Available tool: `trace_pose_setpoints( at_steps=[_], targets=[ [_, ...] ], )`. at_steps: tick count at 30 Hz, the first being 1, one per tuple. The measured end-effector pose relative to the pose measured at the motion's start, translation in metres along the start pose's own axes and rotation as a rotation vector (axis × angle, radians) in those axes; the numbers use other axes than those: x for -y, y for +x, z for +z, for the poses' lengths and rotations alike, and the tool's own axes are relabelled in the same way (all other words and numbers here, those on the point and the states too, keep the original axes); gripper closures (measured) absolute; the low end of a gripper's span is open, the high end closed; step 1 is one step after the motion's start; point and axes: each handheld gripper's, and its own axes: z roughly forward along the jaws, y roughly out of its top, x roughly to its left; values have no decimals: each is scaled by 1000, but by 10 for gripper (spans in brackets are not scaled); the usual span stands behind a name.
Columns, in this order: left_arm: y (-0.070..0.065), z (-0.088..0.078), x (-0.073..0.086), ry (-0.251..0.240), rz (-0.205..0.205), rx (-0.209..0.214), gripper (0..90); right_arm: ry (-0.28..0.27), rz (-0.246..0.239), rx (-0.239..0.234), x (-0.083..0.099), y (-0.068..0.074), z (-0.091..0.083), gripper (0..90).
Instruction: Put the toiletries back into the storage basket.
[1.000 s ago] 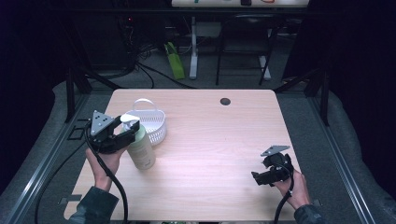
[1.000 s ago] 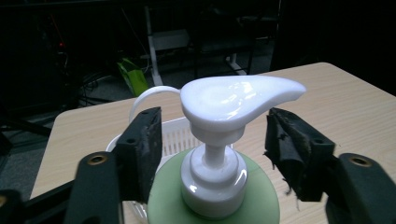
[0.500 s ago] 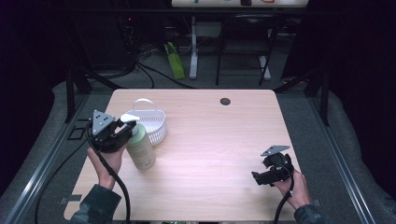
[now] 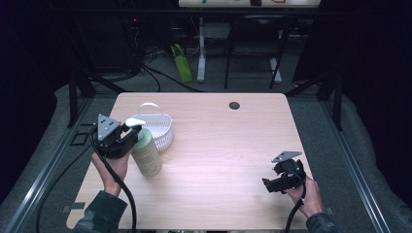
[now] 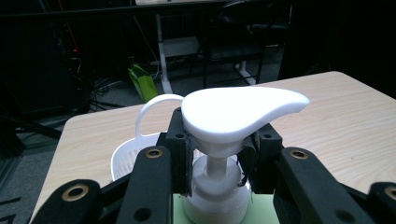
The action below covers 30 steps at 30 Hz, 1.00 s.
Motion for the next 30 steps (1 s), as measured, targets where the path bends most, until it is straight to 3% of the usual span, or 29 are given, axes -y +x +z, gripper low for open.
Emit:
trace_pose_setpoints(
  at_steps=[30],
  targets=[
    [1,-18,-26,-6,33,53,675,11,-3,0,2,0,1,82]
  ],
)
